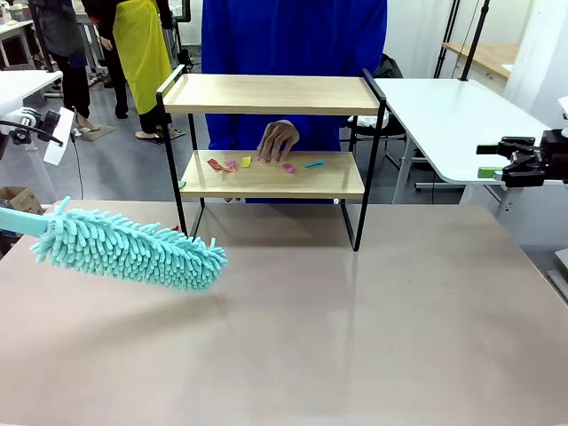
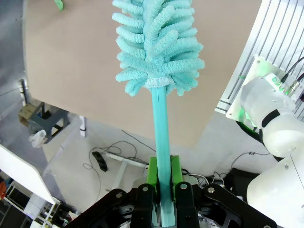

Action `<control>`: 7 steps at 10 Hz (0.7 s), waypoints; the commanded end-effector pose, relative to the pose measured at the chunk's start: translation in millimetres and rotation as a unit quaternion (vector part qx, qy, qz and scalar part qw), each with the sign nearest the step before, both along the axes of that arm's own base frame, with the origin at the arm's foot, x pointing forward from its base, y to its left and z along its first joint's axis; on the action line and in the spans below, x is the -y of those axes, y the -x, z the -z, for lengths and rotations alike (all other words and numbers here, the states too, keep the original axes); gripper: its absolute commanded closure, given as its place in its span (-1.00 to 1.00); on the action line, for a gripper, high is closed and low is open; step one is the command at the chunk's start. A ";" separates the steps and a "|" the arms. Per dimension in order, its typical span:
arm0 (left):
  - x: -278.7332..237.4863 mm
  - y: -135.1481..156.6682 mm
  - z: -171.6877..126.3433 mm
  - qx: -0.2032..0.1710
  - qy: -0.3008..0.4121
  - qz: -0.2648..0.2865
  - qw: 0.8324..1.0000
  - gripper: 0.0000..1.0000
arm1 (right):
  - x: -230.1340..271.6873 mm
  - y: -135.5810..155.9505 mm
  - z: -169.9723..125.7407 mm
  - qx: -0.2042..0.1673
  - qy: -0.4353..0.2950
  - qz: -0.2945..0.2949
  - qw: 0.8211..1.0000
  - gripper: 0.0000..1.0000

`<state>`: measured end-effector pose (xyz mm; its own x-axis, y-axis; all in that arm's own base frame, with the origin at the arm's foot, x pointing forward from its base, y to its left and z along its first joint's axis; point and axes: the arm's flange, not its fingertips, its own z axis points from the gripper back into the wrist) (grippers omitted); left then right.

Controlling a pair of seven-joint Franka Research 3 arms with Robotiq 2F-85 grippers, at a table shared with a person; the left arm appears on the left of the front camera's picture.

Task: Clean the shelf.
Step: Clean the specific section of the Shelf indicated by the human with the Duster.

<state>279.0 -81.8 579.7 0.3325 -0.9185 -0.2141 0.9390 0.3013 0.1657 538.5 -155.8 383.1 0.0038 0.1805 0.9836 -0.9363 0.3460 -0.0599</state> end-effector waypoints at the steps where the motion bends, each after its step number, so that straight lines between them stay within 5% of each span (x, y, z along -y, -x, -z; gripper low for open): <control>1: -3.1 0.9 -3.1 0.003 0.002 -0.001 1.000 0.74 | -1.9 0.1 -2.5 0.003 0.001 -0.002 1.000 -1.00; 5: 0.0 0.0 0.0 0.000 0.000 0.000 1.000 0.74 | -1.9 0.1 -2.5 0.003 0.001 -0.002 1.000 -1.00; 7: 38.3 10.6 3.0 0.028 0.091 0.018 0.995 0.74 | -1.9 0.1 -2.5 0.003 0.001 -0.002 1.000 -1.00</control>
